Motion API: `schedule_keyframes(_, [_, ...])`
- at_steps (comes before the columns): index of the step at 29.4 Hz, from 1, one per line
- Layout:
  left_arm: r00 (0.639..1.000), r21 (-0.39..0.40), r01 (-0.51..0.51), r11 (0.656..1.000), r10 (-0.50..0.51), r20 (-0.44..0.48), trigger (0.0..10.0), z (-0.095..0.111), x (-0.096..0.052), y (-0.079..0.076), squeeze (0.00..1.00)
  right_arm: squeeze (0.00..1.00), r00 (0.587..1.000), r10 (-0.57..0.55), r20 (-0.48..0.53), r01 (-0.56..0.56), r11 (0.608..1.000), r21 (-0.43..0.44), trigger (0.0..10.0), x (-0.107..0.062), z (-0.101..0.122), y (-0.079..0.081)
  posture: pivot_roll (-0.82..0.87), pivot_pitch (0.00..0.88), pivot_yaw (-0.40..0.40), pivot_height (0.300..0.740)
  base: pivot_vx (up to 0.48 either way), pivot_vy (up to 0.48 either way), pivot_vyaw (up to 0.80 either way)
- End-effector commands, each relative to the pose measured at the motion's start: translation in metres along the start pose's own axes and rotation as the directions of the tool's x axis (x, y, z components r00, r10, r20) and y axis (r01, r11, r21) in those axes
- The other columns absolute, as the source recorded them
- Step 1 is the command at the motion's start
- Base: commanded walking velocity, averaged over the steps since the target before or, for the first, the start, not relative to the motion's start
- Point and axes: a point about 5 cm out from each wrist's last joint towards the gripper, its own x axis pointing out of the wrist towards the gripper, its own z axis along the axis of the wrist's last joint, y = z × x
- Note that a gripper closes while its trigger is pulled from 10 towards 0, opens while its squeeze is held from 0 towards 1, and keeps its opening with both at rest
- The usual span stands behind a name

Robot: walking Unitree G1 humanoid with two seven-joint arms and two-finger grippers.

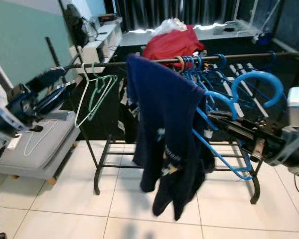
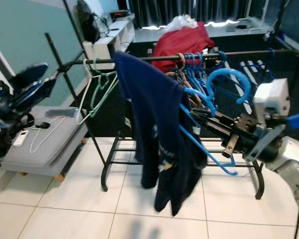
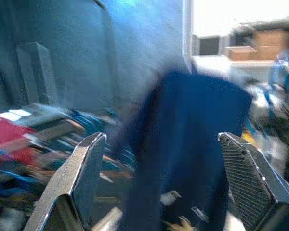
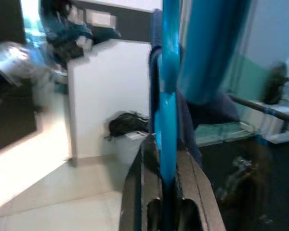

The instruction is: Hang hanger

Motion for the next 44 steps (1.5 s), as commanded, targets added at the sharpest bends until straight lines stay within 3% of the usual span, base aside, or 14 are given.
schedule_keyframes(1, [0.998, -0.041, 0.06, 0.997, -0.062, -0.033, 10.0, -0.015, 0.007, -0.009, 0.0, 0.0, 0.993, 0.091, 0.08, -0.09, 0.996, -0.024, 0.0, 0.003, 0.018, 0.011, -0.13, 0.0, 0.097, 0.74, 0.0, 0.0, 0.0])
schedule_keyframes(6, [0.995, -0.06, 0.093, 0.994, -0.095, -0.016, 10.0, -0.021, 0.017, -0.014, 0.0, 0.0, 0.987, 0.125, 0.106, -0.124, 0.992, -0.008, 0.0, 0.006, 0.02, 0.016, -0.13, 0.0, 0.098, 0.74, 0.0, 0.0, 0.0])
schedule_keyframes(11, [0.989, -0.075, 0.143, 0.987, -0.144, -0.012, 10.0, -0.028, 0.036, -0.022, 0.0, 0.0, 0.98, 0.16, 0.116, -0.163, 0.986, 0.017, 0.0, 0.008, 0.019, 0.021, -0.13, 0.0, 0.099, 0.74, 0.0, 0.0, 0.0])
schedule_keyframes(15, [0.988, -0.076, 0.155, 0.985, -0.156, -0.013, 10.0, -0.029, 0.04, -0.024, 0.0, 0.0, 0.979, 0.165, 0.121, -0.169, 0.985, 0.021, 0.0, 0.008, 0.02, 0.021, -0.13, 0.0, 0.099, 0.74, 0.0, 0.0, 0.0])
schedule_keyframes(19, [0.971, -0.111, 0.237, 0.965, -0.24, -0.01, 10.0, -0.029, 0.047, -0.034, 0.0, 0.0, 0.978, 0.17, 0.124, -0.174, 0.984, 0.026, 0.0, 0.009, 0.021, 0.021, -0.14, 0.0, 0.097, 0.74, 0.0, 0.0, 0.0])
schedule_keyframes(22, [0.937, -0.179, 0.342, 0.923, -0.348, -0.005, 10.0, -0.032, 0.048, -0.051, 0.0, 0.0, 0.977, 0.173, 0.125, -0.178, 0.983, 0.037, 0.0, 0.01, 0.022, 0.022, -0.13, 0.0, 0.095, 0.74, 0.0, 0.0, 0.0])
schedule_keyframes(24, [0.937, -0.179, 0.342, 0.923, -0.348, -0.005, 10.0, -0.032, 0.048, -0.051, 0.0, 0.0, 0.977, 0.173, 0.125, -0.178, 0.983, 0.037, 0.0, 0.01, 0.022, 0.022, -0.13, 0.0, 0.095, 0.74, 0.0, 0.0, 0.0])
schedule_keyframes(25, [0.924, -0.207, 0.372, 0.905, -0.382, -0.011, 1.9, -0.036, 0.048, -0.059, 0.0, 0.0, 0.977, 0.172, 0.126, -0.178, 0.983, 0.042, 0.0, 0.01, 0.022, 0.022, -0.13, 0.0, 0.096, 0.74, 0.0, 0.0, 0.0])
schedule_keyframes(26, [0.924, -0.207, 0.372, 0.905, -0.382, -0.011, 1.9, -0.036, 0.048, -0.059, 0.0, 0.0, 0.977, 0.172, 0.126, -0.178, 0.983, 0.042, 0.0, 0.01, 0.022, 0.022, -0.13, 0.0, 0.096, 0.74, 0.0, 0.0, 0.0])
schedule_keyframes(27, [0.911, -0.23, 0.397, 0.889, -0.411, -0.017, 0.0, -0.039, 0.047, -0.065, 0.0, 0.0, 0.978, 0.168, 0.126, -0.175, 0.984, 0.044, 0.0, 0.011, 0.022, 0.022, -0.13, 0.0, 0.094, 0.74, 0.0, 0.0, 0.0])
schedule_keyframes(31, [0.905, -0.248, 0.409, 0.878, -0.425, -0.013, 0.0, -0.041, 0.049, -0.068, 0.0, 0.0, 0.979, 0.156, 0.128, -0.163, 0.986, 0.043, 0.0, 0.011, 0.023, 0.02, -0.13, 0.0, 0.095, 0.74, 0.0, 0.0, 0.0])
schedule_keyframes(38, [0.92, -0.234, 0.38, 0.895, -0.393, -0.008, 0.0, -0.04, 0.053, -0.064, 0.0, 0.0, 0.98, 0.148, 0.132, -0.155, 0.987, 0.044, 0.0, 0.012, 0.024, 0.02, -0.13, 0.0, 0.096, 0.74, 0.0, 0.0, 0.0])
schedule_keyframes(41, [0.964, -0.164, 0.263, 0.951, -0.264, 0.014, 0.0, -0.033, 0.058, -0.046, 0.0, 0.0, 0.985, 0.125, 0.121, -0.131, 0.99, 0.05, 0.0, 0.011, 0.022, 0.019, -0.14, 0.0, 0.101, 0.74, 0.0, 0.0, 0.0])
schedule_keyframes(44, [0.981, -0.123, 0.192, 0.974, -0.19, 0.029, 0.0, -0.029, 0.06, -0.037, 0.0, 0.0, 0.992, 0.098, 0.084, -0.103, 0.993, 0.053, 0.0, 0.011, 0.018, 0.017, -0.14, 0.0, 0.1, 0.74, 0.0, 0.0, 0.0])
